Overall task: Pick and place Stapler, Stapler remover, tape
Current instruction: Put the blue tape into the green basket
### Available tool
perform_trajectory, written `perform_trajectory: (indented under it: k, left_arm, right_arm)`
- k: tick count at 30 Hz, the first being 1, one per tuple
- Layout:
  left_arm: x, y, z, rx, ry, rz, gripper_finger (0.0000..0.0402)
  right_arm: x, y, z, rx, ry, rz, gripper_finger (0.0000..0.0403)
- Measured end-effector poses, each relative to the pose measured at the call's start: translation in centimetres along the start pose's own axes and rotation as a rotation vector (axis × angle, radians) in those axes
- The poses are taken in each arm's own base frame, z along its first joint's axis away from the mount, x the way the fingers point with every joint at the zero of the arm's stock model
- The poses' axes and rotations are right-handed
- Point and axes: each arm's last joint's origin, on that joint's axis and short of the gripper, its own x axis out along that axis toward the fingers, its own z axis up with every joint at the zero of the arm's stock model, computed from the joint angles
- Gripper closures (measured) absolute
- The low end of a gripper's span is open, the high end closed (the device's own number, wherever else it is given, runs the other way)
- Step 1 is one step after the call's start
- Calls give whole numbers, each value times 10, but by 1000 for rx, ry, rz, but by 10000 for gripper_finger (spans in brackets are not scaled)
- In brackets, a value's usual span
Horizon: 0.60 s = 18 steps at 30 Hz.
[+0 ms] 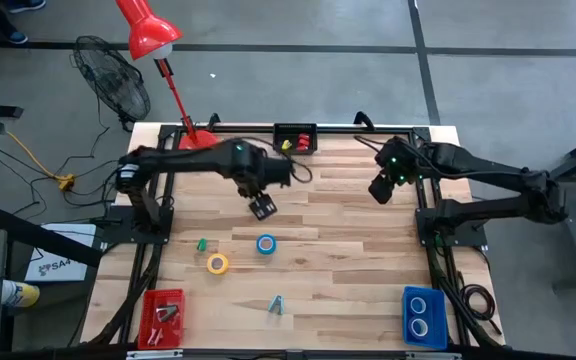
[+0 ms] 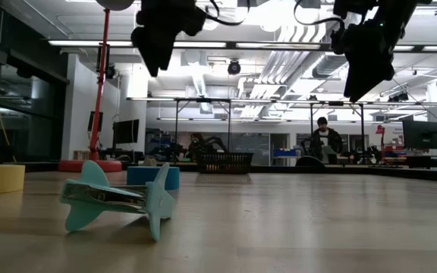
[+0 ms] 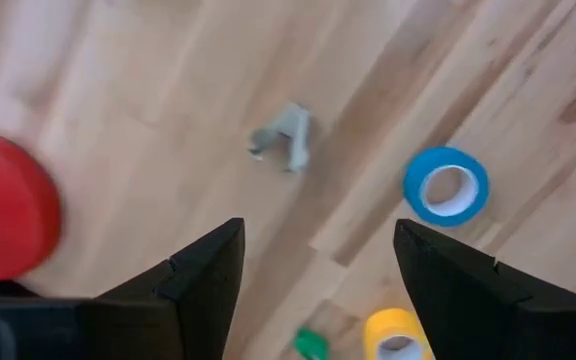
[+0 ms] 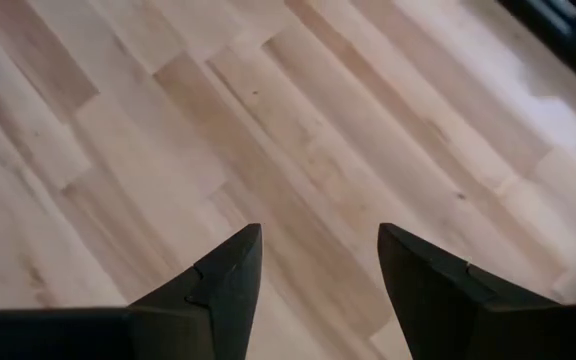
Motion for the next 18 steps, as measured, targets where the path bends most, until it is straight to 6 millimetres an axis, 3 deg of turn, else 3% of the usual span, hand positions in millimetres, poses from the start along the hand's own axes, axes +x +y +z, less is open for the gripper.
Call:
perform_trajectory:
  k: [9,18]
  left_arm:
    - [40,-42,2,-57,119,12,150]
    - [69,-55,9,-48,189,-3,150]
  right_arm:
    - [1,-13,4,-24,13,27,210]
    - [1,-17,5,-38,16,43,210]
